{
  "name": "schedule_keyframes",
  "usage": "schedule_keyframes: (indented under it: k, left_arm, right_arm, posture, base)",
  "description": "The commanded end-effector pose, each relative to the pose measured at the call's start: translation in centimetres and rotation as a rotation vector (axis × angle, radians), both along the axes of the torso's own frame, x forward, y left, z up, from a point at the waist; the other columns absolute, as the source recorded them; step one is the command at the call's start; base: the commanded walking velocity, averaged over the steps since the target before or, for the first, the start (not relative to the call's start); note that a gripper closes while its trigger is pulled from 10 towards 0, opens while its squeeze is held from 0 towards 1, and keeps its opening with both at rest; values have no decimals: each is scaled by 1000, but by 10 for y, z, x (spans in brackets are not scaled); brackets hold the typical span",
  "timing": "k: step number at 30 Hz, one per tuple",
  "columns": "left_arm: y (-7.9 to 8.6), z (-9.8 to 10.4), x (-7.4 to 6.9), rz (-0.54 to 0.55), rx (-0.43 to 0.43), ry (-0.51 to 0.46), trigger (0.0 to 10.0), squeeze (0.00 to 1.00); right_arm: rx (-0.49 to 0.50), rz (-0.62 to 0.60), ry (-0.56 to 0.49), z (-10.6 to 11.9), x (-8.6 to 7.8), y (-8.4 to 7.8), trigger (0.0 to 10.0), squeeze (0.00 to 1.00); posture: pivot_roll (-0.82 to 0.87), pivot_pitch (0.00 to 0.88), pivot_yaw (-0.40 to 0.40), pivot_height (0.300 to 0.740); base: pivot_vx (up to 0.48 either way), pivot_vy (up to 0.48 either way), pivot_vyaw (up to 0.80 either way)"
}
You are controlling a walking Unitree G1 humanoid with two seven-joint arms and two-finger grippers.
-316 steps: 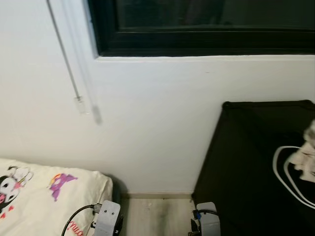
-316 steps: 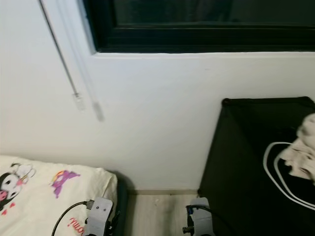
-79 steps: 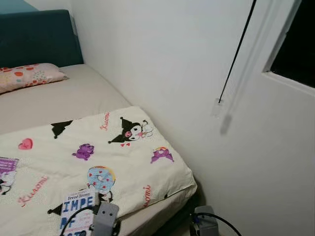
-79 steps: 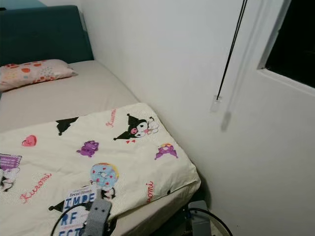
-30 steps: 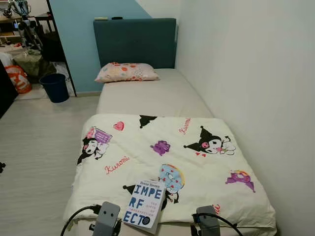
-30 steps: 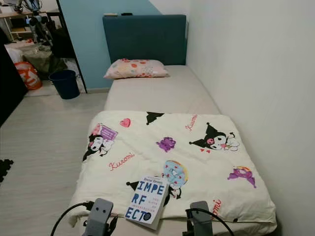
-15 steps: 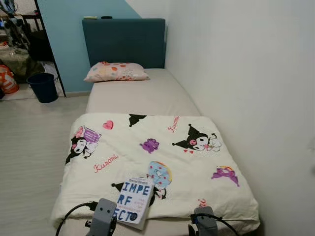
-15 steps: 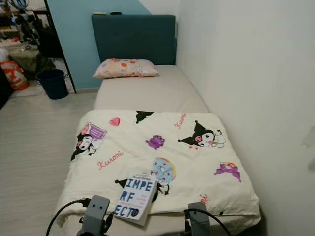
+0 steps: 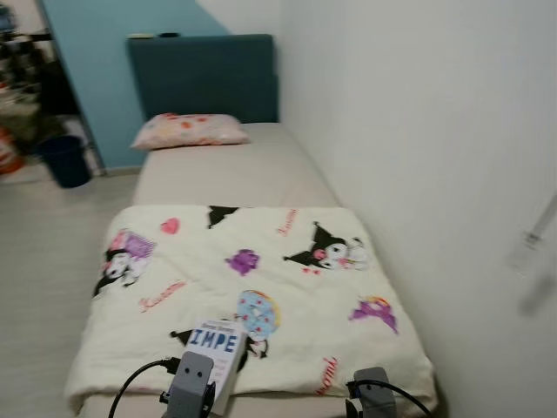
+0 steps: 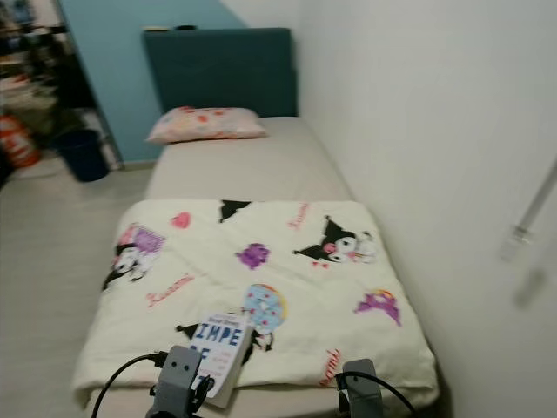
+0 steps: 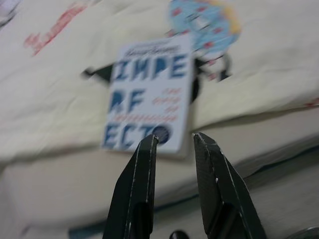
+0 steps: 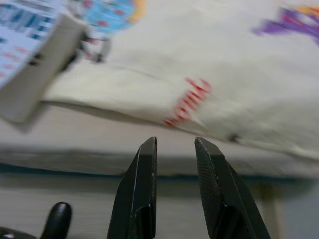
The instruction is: Clean up the room
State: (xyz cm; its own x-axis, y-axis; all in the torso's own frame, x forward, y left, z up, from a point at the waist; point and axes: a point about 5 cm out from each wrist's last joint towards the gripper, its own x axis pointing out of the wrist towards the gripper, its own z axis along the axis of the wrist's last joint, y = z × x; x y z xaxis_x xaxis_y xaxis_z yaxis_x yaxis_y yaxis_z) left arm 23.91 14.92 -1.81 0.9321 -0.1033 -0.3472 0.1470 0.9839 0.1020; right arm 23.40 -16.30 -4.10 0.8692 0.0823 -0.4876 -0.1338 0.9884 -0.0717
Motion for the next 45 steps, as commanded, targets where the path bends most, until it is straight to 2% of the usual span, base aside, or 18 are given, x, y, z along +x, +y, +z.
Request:
schedule_keyframes:
  k: [1, 14, 24, 28, 32, 45]
  left_arm:
    - [6, -6, -6, 18, 6, 28, 10000, 0]
    - [6, -6, -6, 13, 4, 27, 10000, 0]
    - [6, -4, -6, 1, 12, 11, 10000, 0]
    - [6, -3, -5, -10, 23, 3, 10000, 0]
    - [7, -3, -4, 38, -23, 5, 10000, 0]
    - [8, -2, -4, 40, -3, -14, 10000, 0]
  right_arm:
    - [11, 11, 28, -5, -6, 5, 10000, 0]
    - [12, 10, 27, -5, -6, 5, 10000, 0]
    - [20, -10, 13, -4, -6, 4, 10000, 0]
    - [18, -12, 12, -4, -6, 3, 10000, 0]
    - [16, -14, 12, -4, -6, 2, 10000, 0]
    - [19, -16, 13, -4, -6, 1, 10000, 0]
  posture:
    - [12, 105, -21, 740]
    - [16, 103, -21, 740]
    - [11, 93, -21, 740]
    - [10, 90, -21, 740]
    - [10, 90, -21, 740]
    - [6, 93, -24, 740]
  base:
    - [0, 0, 800]
    - [0, 0, 735]
    - [0, 0, 0]
    - [0, -480, 0]
    - [0, -120, 0]
    - [0, 0, 0]
